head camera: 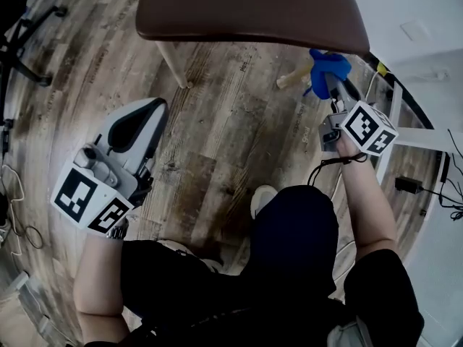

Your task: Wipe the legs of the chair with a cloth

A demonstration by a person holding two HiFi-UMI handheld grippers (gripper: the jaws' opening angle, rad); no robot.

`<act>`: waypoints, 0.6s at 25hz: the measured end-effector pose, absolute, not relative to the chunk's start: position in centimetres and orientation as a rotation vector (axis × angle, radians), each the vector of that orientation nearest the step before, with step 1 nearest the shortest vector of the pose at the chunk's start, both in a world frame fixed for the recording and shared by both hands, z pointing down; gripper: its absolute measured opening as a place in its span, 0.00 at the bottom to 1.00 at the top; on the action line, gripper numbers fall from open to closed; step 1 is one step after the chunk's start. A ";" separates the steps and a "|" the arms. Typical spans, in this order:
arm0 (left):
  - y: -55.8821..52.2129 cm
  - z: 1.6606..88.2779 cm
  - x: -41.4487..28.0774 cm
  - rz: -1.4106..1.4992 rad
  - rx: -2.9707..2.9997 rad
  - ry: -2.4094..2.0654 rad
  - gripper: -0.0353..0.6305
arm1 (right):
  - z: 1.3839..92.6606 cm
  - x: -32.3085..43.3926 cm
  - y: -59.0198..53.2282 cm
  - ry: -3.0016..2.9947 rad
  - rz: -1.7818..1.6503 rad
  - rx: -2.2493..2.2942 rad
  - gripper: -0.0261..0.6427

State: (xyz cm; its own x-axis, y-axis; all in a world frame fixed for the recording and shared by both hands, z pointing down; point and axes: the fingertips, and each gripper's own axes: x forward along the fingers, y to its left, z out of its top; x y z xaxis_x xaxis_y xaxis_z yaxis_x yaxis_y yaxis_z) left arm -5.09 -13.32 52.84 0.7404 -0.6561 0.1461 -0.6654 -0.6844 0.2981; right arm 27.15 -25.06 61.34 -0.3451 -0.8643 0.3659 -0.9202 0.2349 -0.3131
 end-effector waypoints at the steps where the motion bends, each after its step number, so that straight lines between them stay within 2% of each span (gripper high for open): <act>1: -13.3 52.9 -5.1 0.042 2.608 -1.026 0.06 | 62.1 27.2 -25.1 -2.371 0.734 1.723 0.17; 15: -13.7 55.4 -6.0 0.124 2.556 -1.055 0.06 | 75.3 27.4 -25.7 -2.227 0.870 1.680 0.17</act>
